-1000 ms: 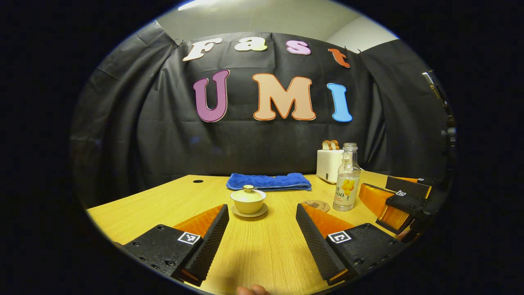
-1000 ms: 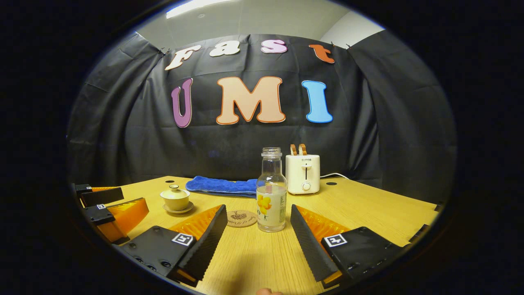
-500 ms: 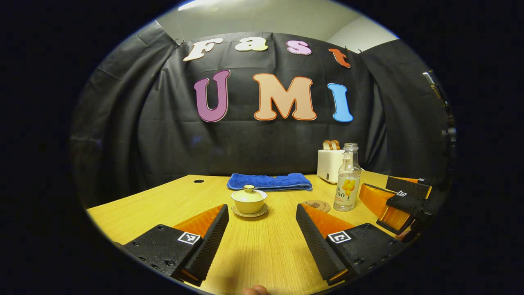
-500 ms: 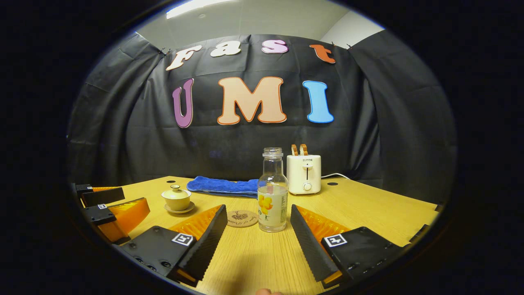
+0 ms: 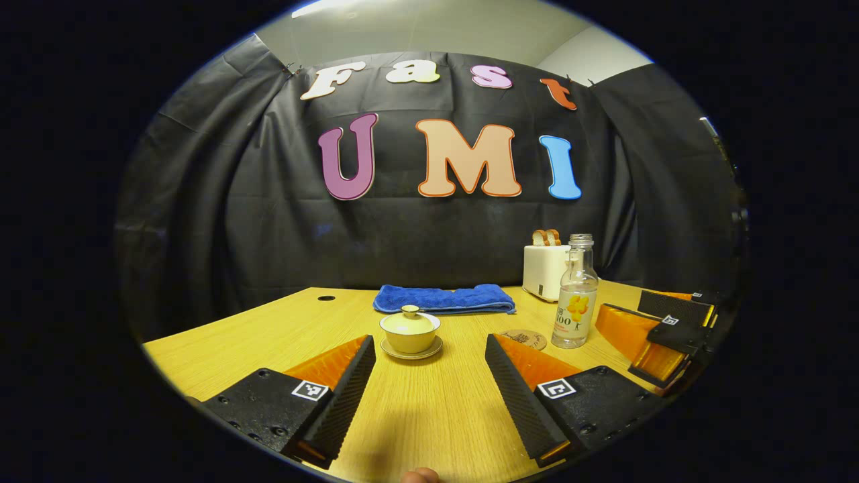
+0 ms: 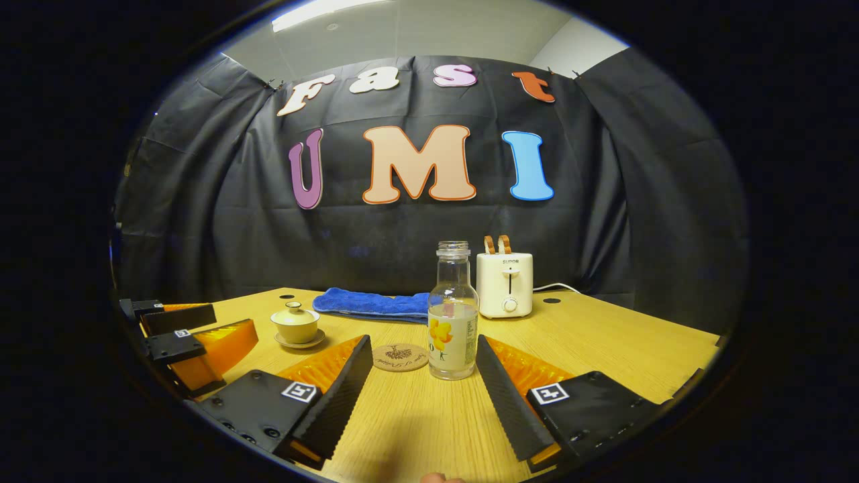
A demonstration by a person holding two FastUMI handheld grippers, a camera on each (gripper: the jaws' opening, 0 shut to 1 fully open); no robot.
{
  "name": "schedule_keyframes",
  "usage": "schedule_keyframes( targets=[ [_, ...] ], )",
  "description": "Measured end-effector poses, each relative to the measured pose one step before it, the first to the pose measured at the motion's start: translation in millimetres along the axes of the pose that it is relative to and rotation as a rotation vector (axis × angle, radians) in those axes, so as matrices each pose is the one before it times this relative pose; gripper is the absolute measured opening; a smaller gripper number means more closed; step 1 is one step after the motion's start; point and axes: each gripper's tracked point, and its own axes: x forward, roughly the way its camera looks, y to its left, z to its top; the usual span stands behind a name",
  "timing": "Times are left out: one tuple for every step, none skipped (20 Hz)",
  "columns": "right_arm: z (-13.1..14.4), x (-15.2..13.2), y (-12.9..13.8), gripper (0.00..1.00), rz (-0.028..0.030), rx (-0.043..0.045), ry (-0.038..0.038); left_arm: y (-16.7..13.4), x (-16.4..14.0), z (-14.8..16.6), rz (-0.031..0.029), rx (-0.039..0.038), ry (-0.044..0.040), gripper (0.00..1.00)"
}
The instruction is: Open the teacup lid with one hand, grasp the water bottle and pour water into the teacup with the other hand; after pouring, place the water bottle on the coaster and then close the teacup lid.
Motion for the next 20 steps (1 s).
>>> schedule_keyframes(
  targets=[
    [0.17,1.25,-1.63,0.98,0.00415,-0.00015,0.00016,0.33,6.58,-1.86,-0.00431,-0.00133,0.0017,0.96],
    [0.0,1.23,-1.74,0.99,0.00508,0.00041,0.00133,0.86,9.46,0.69,0.00052,0.00065,-0.00018,0.96],
    [0.61,1.55,-3.66,0.99,-0.00204,-0.00029,-0.00038,3.51,8.91,-0.52,0.00539,-0.00058,0.00242,1.0],
    [0.1,1.4,-5.05,0.98,-0.00564,0.0005,-0.00008,3.71,10.62,0.0,0.00923,-0.00097,0.00086,0.96],
    [-0.55,1.29,-4.5,0.98,-0.0068,-0.00052,-0.00016,1.85,9.85,-0.25,0.01024,0.0009,-0.00119,0.96],
    [-0.11,1.73,-3.98,0.98,-0.00645,-0.00044,-0.00058,2.8,10.94,-0.05,0.00685,0.00191,0.00244,0.96],
    [0.62,0.97,-4.18,0.98,-0.00645,0.00017,-0.00021,2.72,11.26,-0.23,0.00608,0.00032,-0.00109,0.96],
    [-0.09,1.64,-3.06,0.94,-0.005,-0.00067,-0.00063,0.67,11.86,0.0,0.00443,0.00031,0.00118,0.96],
    [-0.4,1.01,-2.76,0.94,-0.00455,0.00019,-0.00042,1.56,12.15,1.06,0.00556,0.00125,0.00074,0.96],
    [0.23,1.14,-2.86,0.99,-0.00466,-0.0006,-0.00071,2.75,11.01,0.22,0.01389,0.00016,-0.00171,0.96],
    [0.82,0.56,-1.85,0.94,-0.00273,-0.00021,0.0003,2.91,11.17,-0.61,0.01209,0.00318,0.00163,0.96],
    [0.13,0.85,-1.28,0.98,-0.00154,-0.00006,-0.00036,2.01,8.5,-2.28,0.0043,-0.00074,0.00472,0.96],
    [0.49,0.16,-1.18,0.94,-0.00222,-0.00015,-0.00038,-0.67,7.61,-1.06,-0.00216,0.00055,0.0059,0.96],
    [-0.9,-0.5,-1.0,0.94,-0.00118,0.00018,-0.0004,0.34,6.15,-2.34,-0.00209,0.0036,0.01006,0.96],
    [-0.62,-0.07,-0.66,0.94,-0.00034,-0.00014,0.00033,-0.11,5.19,-0.02,-0.00276,0.00366,0.00286,0.96],
    [0.58,0.34,0.12,0.98,0.00013,-0.00027,0.00028,0.91,7.42,-0.68,0.00211,0.00598,0.01049,0.96],
    [0.4,0.31,-0.15,0.98,-0.00028,0.00034,0.00021,0.59,6.57,-2.06,0.00254,0.00182,0.01393,0.96],
    [-0.15,0.18,0.4,0.98,0.00012,-0.00056,-0.00015,-0.76,4.13,-2.95,-0.00437,0.00267,0.02069,0.96],
    [0.33,-0.15,-0.01,0.98,-0.00008,0.00019,-0.00012,-0.05,2.4,-2.64,0.00439,-0.0005,0.02081,0.96],
    [-0.54,-0.01,-0.25,0.98,0.00014,0.00008,0.00127,1.32,2.29,-3.64,-0.00179,0.00073,0.02001,0.96]
  ],
)
